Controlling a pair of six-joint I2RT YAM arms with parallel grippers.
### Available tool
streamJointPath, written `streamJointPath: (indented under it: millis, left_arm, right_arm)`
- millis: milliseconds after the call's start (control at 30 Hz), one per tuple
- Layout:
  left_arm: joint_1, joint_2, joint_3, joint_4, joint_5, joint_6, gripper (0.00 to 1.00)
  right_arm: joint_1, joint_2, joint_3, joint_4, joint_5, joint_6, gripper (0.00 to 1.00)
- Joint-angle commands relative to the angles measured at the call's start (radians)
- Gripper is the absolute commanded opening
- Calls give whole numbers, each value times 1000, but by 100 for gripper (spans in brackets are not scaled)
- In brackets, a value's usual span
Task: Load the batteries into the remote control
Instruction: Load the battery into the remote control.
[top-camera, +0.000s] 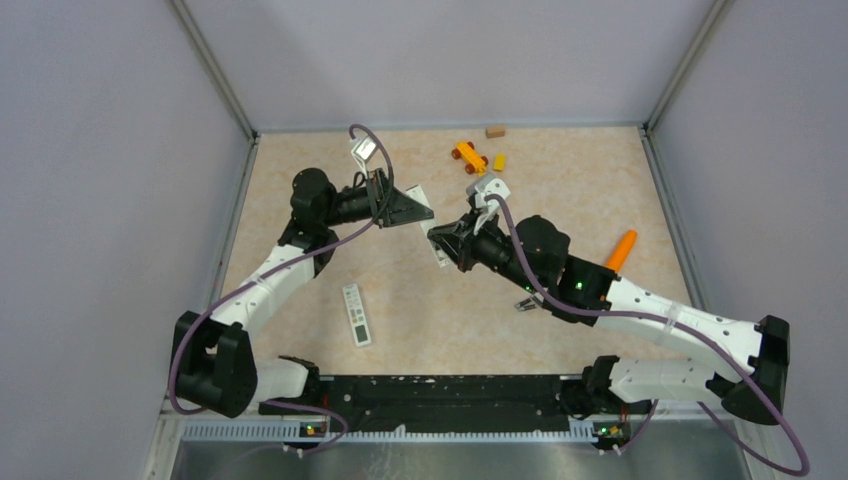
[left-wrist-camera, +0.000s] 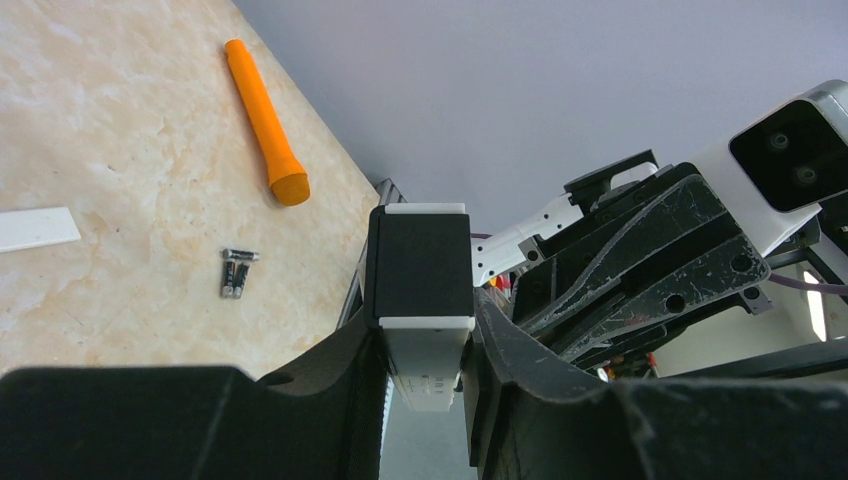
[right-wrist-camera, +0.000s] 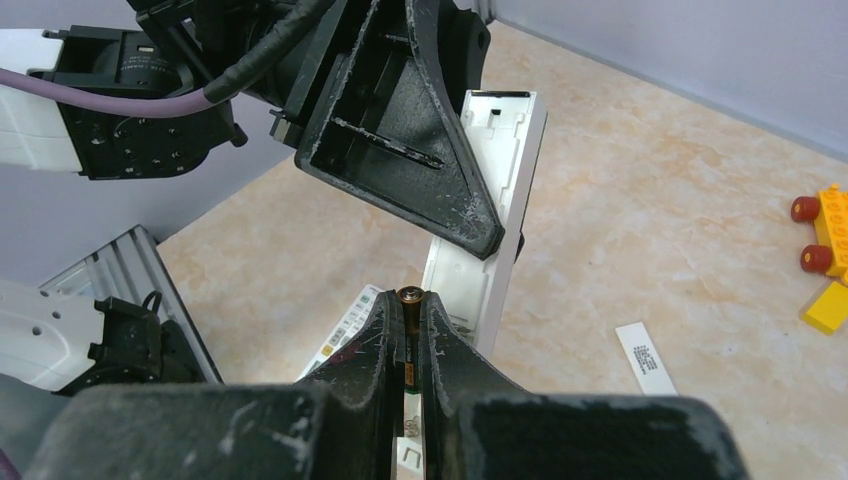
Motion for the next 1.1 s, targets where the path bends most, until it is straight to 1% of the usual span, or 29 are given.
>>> streamJointPath:
  millis: [0,333,400,500,600,667,800,933,1067]
  left_arm:
    - [4,-13,41,40,5,-14,0]
    - [6,-9,43,93,16,-60,0]
    - [7,-10,44,95,14,-61,0]
    - [10,-8,45,95,13,-60,0]
    - [13,-8,43,95,13,-56,0]
    - [16,-6,41,93,12,-53,0]
    - [20,-4,37,92,12,-49,0]
    - [26,-3,32,78,10,-34,0]
    - [35,-6,30,52,-2,-3,0]
  right_arm:
    - [15,0,6,8,-6,3,0]
    - [15,-3,-4,-10,-5,-8,0]
    - [15,-2,-5,-12,-9,-6,2]
    - [15,-2,-2,-18,-9,-4,8]
    - [15,-6,9,-32,7,14,19]
    - [15,-6,21,-33,7,24,24]
    - [15,-4,47,-63,22,41,31]
    - [15,-4,73,-75,31,67,35]
    - [15,-13,106,-100,53,118,45]
